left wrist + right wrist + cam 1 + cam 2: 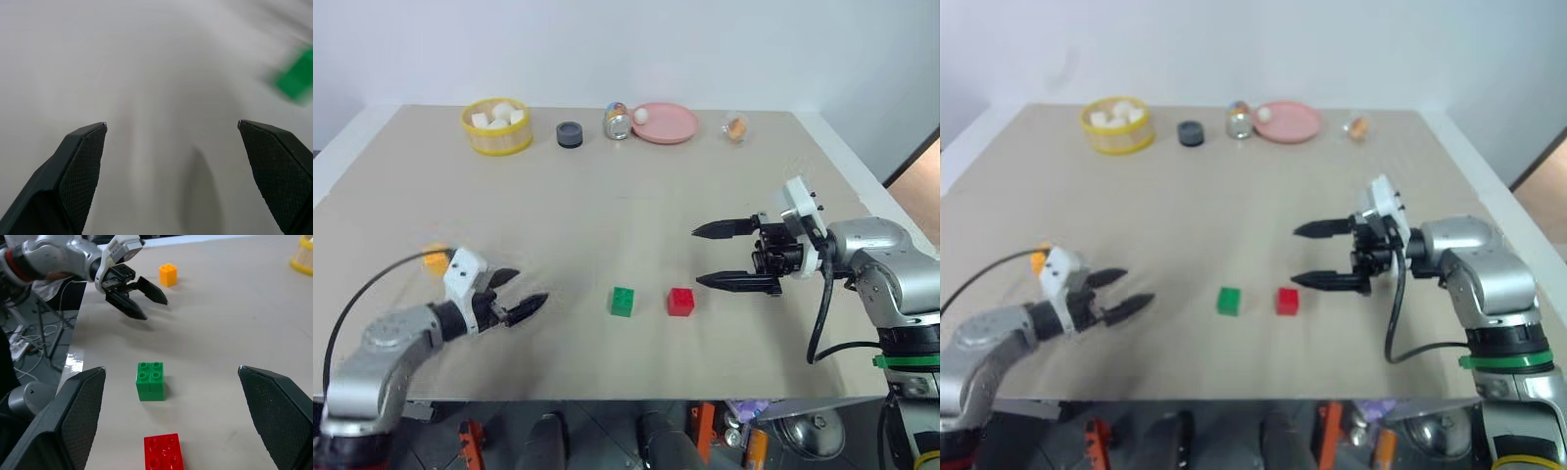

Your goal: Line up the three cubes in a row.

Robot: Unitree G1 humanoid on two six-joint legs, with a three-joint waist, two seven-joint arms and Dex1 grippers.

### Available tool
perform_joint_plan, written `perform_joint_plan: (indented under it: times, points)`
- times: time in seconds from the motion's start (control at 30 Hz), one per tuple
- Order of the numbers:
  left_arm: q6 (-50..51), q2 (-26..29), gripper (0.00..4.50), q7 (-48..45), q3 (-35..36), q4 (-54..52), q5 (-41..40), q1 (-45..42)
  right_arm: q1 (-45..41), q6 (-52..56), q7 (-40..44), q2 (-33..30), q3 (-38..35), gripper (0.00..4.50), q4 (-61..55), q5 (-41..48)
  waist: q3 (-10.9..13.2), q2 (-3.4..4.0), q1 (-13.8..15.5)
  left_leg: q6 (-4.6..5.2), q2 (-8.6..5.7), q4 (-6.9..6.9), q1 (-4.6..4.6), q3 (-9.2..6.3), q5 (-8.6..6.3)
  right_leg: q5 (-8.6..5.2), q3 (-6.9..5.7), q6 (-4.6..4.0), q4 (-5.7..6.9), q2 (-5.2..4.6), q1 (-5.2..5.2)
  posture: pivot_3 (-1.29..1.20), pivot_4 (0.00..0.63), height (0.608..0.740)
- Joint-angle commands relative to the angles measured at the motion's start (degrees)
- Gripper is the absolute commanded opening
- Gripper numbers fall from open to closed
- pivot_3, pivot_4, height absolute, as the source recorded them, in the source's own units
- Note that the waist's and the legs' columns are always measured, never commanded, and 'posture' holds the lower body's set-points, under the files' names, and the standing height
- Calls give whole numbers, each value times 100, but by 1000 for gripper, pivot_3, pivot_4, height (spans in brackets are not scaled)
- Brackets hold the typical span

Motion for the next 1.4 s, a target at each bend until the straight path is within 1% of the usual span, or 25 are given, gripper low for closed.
perform_joint_plan:
  times: [0.03,0.13,0.2,0.23,0.3,0.43,0.7,0.93,1.1,1.2,1.3,1.33,1.37,1.4]
  points:
    - [199,-475,4432,1073,344,-763,36,236,-215,-108,105,4,-57,4500,83,-12,0,-1,4,0,0,3,0,-3,0,1,-1,0,1,2,0,0,150,740]
    - [281,-1214,4432,2082,574,-959,150,386,-319,-161,168,71,11,4500,213,-77,-2,-5,7,0,-2,11,5,-7,0,4,-3,0,1,2,8,0,150,740]
    - [276,-1509,4432,2701,753,-854,347,293,-367,-188,199,109,45,4500,277,-107,-4,-6,3,0,-4,23,5,-10,0,7,-3,-1,1,3,11,0,150,740]
    - [273,-1563,4432,2945,827,-767,432,200,-382,-193,211,120,56,4500,293,-114,-4,-5,3,-1,-6,23,7,-10,0,8,-2,-3,0,3,10,0,150,740]
    - [288,-1542,4432,3279,857,-574,673,4,-402,-195,229,140,67,4500,315,-134,-4,-9,2,0,-8,28,7,-12,0,10,-1,-4,0,3,12,0,150,740]
    - [197,-1416,4432,3486,837,-111,839,-416,-406,-183,226,159,61,4500,305,-152,-4,-9,2,-1,-10,28,6,-15,0,12,-2,-3,0,4,11,0,150,740]
    - [21,-1295,4432,3508,492,901,1087,-1109,-213,-96,58,146,-75,4500,59,-77,-5,-8,12,-5,-11,25,1,-21,-3,11,-7,-1,-1,4,10,0,150,740]
    - [-295,-1190,4432,3507,394,1881,1295,-1660,3,-48,-117,119,-180,4500,-130,-35,-10,1,23,-8,-17,25,10,-36,-4,17,-18,-3,-1,3,29,0,150,740]
    - [-497,-1191,4432,3486,268,2368,1409,-1976,88,-34,-205,121,-219,4500,-218,-22,-11,5,18,-17,-28,26,22,-49,-9,27,-21,-12,-2,0,37,0,150,740]
    - [-558,-1240,3669,3529,284,2481,1409,-2077,119,-16,-235,108,-251,4500,-252,-3,-11,5,16,-22,-36,29,43,-59,-11,27,-28,-13,-30,-9,40,0,150,740]
    - [-619,-1243,2671,3473,238,2522,1419,-2093,130,-11,-256,102,-261,4500,-261,-6,-11,6,12,-23,-46,56,37,-61,-12,27,-32,-14,-52,-26,49,0,150,740]
    - [-631,-1247,2214,3486,221,2533,1436,-2103,132,-8,-254,98,-266,4500,-257,-4,-11,7,12,-23,-50,73,29,-60,-13,27,-35,-14,-59,-37,53,0,150,740]
    - [-636,-1239,1917,3484,199,2544,1451,-2117,131,-7,-258,99,-265,4500,-258,-6,-12,9,14,-23,-54,77,19,-57,-12,27,-37,-13,-78,-46,56,0,150,740]
    - [-641,-1235,1526,3485,182,2551,1462,-2136,127,-8,-261,100,-260,4500,-256,-11,-12,9,19,-22,-56,74,9,-56,-13,28,-40,-15,-102,-51,58,0,150,740]
